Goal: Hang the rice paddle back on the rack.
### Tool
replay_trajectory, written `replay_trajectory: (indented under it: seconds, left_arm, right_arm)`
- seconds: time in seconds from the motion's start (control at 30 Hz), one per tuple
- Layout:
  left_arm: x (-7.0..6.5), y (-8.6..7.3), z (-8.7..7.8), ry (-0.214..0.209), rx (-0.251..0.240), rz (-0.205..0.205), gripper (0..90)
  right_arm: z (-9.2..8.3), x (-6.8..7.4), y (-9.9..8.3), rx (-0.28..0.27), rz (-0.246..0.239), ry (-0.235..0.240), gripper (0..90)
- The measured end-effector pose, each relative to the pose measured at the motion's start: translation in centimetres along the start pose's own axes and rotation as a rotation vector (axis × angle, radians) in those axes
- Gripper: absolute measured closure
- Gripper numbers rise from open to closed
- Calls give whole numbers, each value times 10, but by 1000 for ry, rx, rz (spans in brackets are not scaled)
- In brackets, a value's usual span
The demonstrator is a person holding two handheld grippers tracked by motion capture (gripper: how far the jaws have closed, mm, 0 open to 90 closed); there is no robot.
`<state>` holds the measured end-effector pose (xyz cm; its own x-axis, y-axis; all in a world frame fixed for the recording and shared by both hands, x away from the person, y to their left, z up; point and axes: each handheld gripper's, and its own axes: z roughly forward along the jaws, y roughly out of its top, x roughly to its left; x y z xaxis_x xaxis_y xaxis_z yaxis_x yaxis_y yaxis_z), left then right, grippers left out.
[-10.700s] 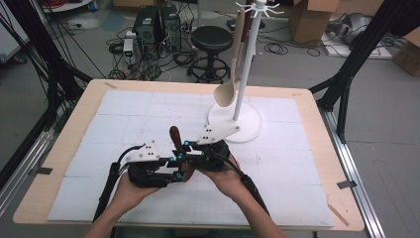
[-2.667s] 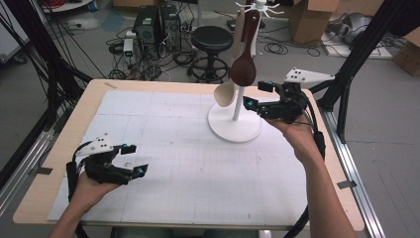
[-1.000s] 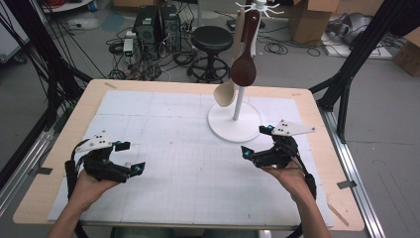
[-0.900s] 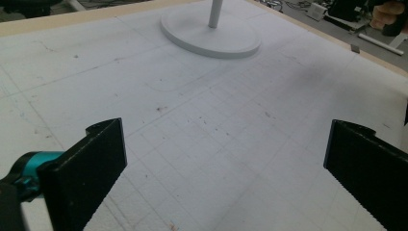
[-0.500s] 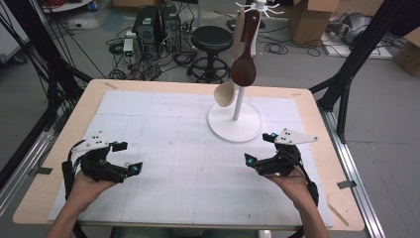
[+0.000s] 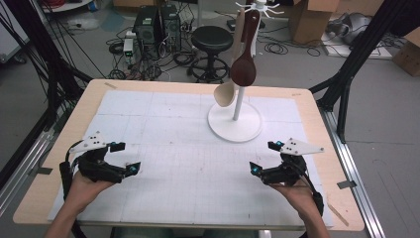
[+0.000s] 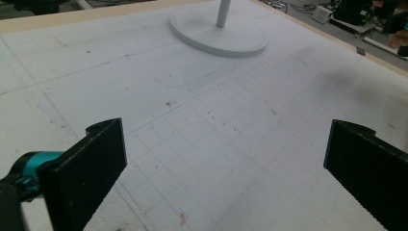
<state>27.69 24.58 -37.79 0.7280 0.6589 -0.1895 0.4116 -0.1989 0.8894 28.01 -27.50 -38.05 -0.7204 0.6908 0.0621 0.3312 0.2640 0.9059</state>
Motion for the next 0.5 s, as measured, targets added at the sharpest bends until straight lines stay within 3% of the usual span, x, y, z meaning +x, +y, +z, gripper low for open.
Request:
replay_trajectory:
  seconds: [0.5]
  left_arm:
    - [0, -6, 1, 7, 19, 0, 17]
  right_arm:
    - [-21, 4, -19, -11, 9, -19, 4]
